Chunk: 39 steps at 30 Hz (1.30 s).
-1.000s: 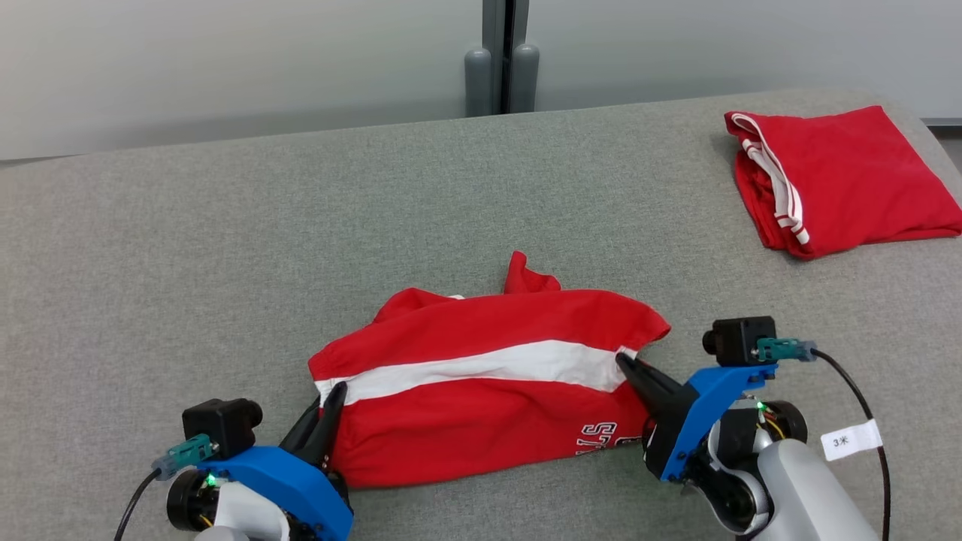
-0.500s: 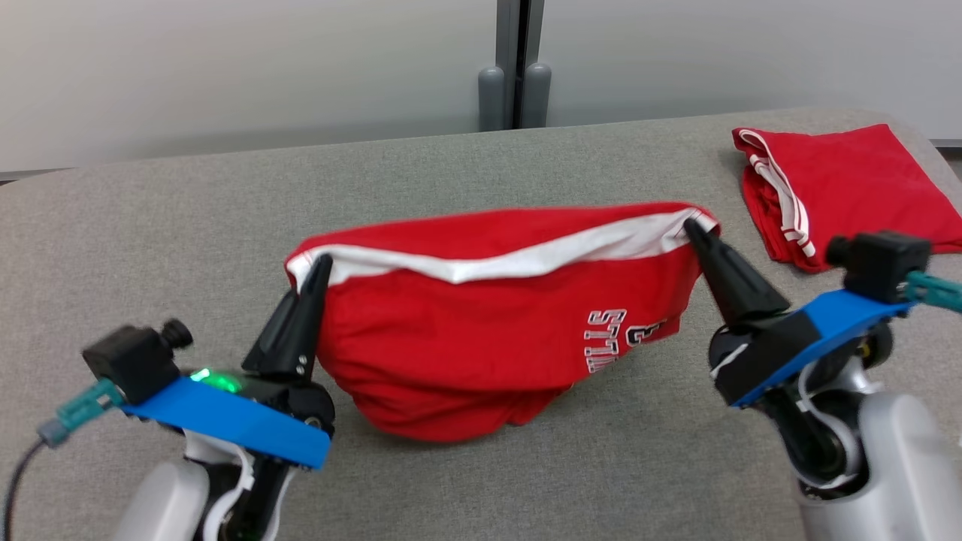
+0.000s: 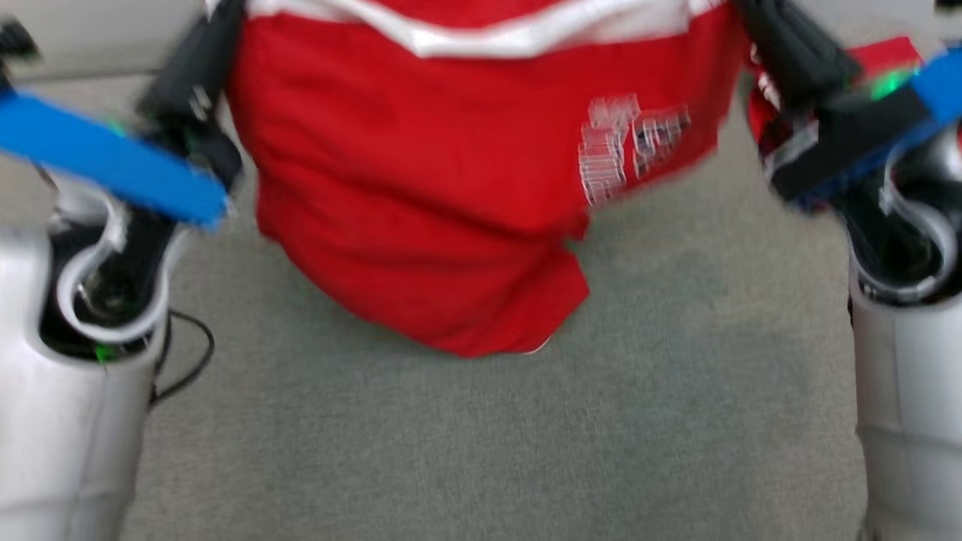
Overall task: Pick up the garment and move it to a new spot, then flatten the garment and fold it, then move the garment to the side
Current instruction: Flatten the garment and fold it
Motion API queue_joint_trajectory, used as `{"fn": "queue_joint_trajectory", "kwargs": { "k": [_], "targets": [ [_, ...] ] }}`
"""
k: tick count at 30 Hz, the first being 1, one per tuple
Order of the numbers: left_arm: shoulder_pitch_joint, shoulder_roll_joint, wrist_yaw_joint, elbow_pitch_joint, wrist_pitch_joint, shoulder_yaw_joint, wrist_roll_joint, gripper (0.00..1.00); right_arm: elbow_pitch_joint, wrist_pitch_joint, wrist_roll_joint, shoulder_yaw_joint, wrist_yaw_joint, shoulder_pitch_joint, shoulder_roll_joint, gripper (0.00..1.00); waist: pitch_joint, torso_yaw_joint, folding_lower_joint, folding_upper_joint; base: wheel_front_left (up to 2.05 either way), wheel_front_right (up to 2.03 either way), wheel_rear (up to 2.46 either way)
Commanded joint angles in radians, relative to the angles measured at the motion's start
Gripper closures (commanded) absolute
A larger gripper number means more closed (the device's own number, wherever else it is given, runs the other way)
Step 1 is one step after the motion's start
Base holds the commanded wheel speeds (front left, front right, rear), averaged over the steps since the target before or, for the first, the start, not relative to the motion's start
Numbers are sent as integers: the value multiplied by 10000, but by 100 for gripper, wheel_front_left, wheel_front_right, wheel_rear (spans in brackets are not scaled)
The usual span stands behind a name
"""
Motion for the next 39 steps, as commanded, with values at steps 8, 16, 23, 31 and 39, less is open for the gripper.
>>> {"fn": "queue_joint_trajectory", "kwargs": {
  "k": [8,16,23,31,39],
  "targets": [
    [-4300,-51,341,2492,-1085,453,1376,100,3399,-3356,-754,812,5,-5080,-263,100,1976,-79,-1,0,0,0,0],
    [-5953,-373,-239,4264,-3578,578,2372,100,5669,-6655,-1815,1814,2,-7251,-785,100,2053,-207,-1,0,0,0,0],
    [-4581,-564,-655,5283,-4588,-387,2602,100,6998,-6653,-1035,3733,3,-5930,-1198,100,2021,-265,-1,0,0,0,0],
    [-1737,-648,-720,5973,-5077,-2321,2097,100,7132,-5758,904,6148,3,-3199,-2417,100,1472,-76,-1,0,0,0,0],
    [1290,486,-715,4796,-5171,-4755,1699,100,5232,-4516,2653,7796,3,-640,-4622,100,23,180,-1,0,0,0,0]
  ]
}}
